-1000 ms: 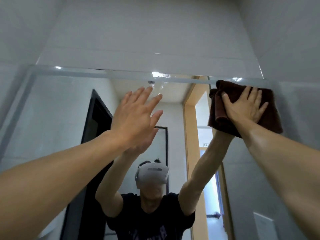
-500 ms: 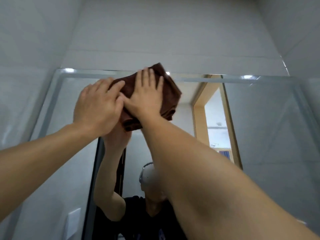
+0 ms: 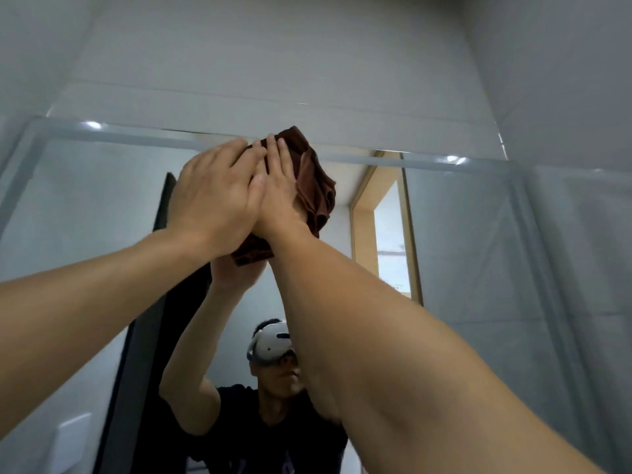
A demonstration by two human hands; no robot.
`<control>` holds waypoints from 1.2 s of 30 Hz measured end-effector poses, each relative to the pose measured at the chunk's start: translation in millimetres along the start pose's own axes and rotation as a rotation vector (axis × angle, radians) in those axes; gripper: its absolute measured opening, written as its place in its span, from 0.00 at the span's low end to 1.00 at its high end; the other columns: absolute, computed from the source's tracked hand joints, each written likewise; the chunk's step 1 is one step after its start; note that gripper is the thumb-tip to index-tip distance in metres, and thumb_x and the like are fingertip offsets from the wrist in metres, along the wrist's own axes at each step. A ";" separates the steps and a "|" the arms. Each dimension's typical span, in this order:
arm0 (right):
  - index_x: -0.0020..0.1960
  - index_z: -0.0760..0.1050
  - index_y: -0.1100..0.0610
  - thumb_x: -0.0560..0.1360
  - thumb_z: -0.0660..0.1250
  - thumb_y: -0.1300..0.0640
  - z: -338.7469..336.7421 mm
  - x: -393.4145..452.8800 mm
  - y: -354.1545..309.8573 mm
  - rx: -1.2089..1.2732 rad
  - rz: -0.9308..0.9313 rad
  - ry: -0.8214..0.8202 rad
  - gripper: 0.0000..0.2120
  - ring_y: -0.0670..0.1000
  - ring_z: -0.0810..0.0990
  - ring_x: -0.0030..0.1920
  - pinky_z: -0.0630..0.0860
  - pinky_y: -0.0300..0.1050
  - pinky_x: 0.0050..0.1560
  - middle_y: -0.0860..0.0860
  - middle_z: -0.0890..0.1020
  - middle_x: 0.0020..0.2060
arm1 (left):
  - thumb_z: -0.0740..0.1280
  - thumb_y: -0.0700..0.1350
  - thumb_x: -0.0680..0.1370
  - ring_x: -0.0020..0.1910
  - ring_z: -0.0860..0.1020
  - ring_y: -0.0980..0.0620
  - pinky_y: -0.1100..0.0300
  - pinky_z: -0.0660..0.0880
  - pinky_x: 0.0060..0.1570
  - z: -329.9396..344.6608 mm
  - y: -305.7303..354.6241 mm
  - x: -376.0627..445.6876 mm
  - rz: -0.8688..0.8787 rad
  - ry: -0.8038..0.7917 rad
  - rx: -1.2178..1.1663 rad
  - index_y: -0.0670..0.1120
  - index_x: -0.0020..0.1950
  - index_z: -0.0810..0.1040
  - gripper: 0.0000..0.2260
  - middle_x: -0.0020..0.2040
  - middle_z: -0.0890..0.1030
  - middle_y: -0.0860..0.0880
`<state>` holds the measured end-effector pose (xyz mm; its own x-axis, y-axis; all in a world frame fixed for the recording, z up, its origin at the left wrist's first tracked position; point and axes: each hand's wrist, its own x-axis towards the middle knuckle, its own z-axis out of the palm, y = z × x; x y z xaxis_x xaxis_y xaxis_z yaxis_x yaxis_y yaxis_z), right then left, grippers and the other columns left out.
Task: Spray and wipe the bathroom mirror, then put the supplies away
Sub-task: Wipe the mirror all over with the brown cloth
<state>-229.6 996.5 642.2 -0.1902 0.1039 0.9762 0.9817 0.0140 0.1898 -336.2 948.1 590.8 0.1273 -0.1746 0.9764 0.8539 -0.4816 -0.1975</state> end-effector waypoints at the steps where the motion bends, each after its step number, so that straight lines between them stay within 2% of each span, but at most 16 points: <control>1: 0.83 0.43 0.59 0.81 0.49 0.41 -7.7 -6.2 20.8 -0.034 0.008 0.016 0.37 0.56 0.37 0.82 0.33 0.59 0.79 0.56 0.43 0.82 | 0.54 0.49 0.82 0.70 0.69 0.43 0.45 0.64 0.70 7.8 15.2 1.1 -0.019 -0.004 -0.031 0.46 0.73 0.70 0.21 0.72 0.72 0.44; 2: 0.83 0.43 0.58 0.81 0.48 0.40 -15.1 -12.0 40.4 -0.022 0.043 0.005 0.37 0.55 0.38 0.82 0.30 0.56 0.77 0.56 0.43 0.82 | 0.53 0.50 0.81 0.71 0.69 0.43 0.44 0.63 0.70 14.8 29.9 2.5 -0.032 -0.013 -0.052 0.47 0.73 0.69 0.21 0.72 0.71 0.44; 6: 0.83 0.46 0.54 0.74 0.46 0.27 -45.2 -48.6 140.5 -0.062 0.216 0.063 0.46 0.52 0.42 0.82 0.38 0.61 0.80 0.52 0.48 0.83 | 0.53 0.52 0.80 0.70 0.70 0.43 0.46 0.63 0.69 40.5 92.7 12.8 -0.053 -0.062 -0.082 0.49 0.72 0.71 0.22 0.72 0.72 0.44; 8: 0.83 0.48 0.53 0.74 0.47 0.25 -50.8 -60.9 181.6 -0.104 0.282 0.098 0.47 0.52 0.45 0.82 0.41 0.61 0.80 0.52 0.51 0.83 | 0.54 0.54 0.79 0.72 0.68 0.44 0.46 0.62 0.71 48.9 122.3 18.3 -0.035 -0.095 -0.071 0.51 0.73 0.69 0.22 0.74 0.70 0.45; 10: 0.83 0.49 0.52 0.75 0.49 0.26 -60.2 -75.1 223.4 -0.117 0.377 0.114 0.45 0.52 0.46 0.82 0.42 0.62 0.80 0.51 0.51 0.83 | 0.54 0.57 0.81 0.76 0.62 0.46 0.43 0.56 0.75 55.8 143.0 22.6 -0.014 -0.148 -0.040 0.55 0.75 0.65 0.23 0.77 0.65 0.47; 13: 0.83 0.48 0.51 0.76 0.50 0.27 -70.4 -94.8 267.9 -0.148 0.475 0.110 0.44 0.52 0.45 0.82 0.43 0.63 0.80 0.50 0.51 0.83 | 0.50 0.63 0.81 0.79 0.55 0.47 0.38 0.48 0.76 57.7 147.3 23.5 -0.012 -0.209 0.021 0.59 0.78 0.59 0.26 0.80 0.58 0.49; 17: 0.83 0.49 0.52 0.77 0.50 0.27 -73.4 -95.3 274.7 -0.179 0.521 0.086 0.43 0.54 0.47 0.82 0.43 0.64 0.79 0.51 0.52 0.82 | 0.50 0.65 0.80 0.80 0.54 0.48 0.37 0.47 0.76 43.2 99.5 11.4 -0.074 -0.234 0.091 0.59 0.77 0.59 0.26 0.80 0.58 0.50; 21: 0.83 0.49 0.56 0.77 0.50 0.28 -64.5 -84.0 237.9 -0.145 0.588 0.134 0.45 0.57 0.48 0.82 0.45 0.66 0.79 0.55 0.54 0.82 | 0.50 0.65 0.80 0.80 0.53 0.48 0.40 0.46 0.77 13.2 21.0 -18.3 -0.106 -0.278 0.183 0.59 0.78 0.58 0.27 0.81 0.57 0.51; 25: 0.82 0.53 0.59 0.74 0.46 0.27 -42.4 -50.6 149.8 -0.100 0.552 0.167 0.48 0.58 0.49 0.82 0.46 0.68 0.78 0.58 0.56 0.81 | 0.52 0.63 0.80 0.80 0.54 0.48 0.45 0.47 0.77 -24.3 -43.6 -42.8 -0.115 -0.282 0.217 0.58 0.78 0.60 0.26 0.80 0.58 0.49; 30: 0.82 0.53 0.59 0.74 0.47 0.27 -9.8 -1.2 5.6 -0.067 0.407 0.136 0.48 0.57 0.49 0.82 0.44 0.66 0.79 0.57 0.56 0.81 | 0.53 0.58 0.82 0.80 0.53 0.47 0.49 0.49 0.79 -59.2 -102.1 -62.6 -0.166 -0.274 0.165 0.55 0.79 0.58 0.25 0.81 0.57 0.46; 36: 0.82 0.52 0.58 0.74 0.44 0.27 25.2 28.0 -154.7 -0.025 0.171 0.092 0.48 0.57 0.48 0.82 0.43 0.65 0.79 0.56 0.54 0.82 | 0.54 0.51 0.83 0.77 0.59 0.44 0.49 0.56 0.76 -88.4 -158.1 -74.7 -0.210 -0.183 0.187 0.50 0.78 0.61 0.23 0.79 0.60 0.43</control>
<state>-386.7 1022.3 637.5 -0.0211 0.0109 0.9997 0.9996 -0.0209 0.0213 -525.3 961.3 541.4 0.0130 0.0773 0.9969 0.9467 -0.3220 0.0126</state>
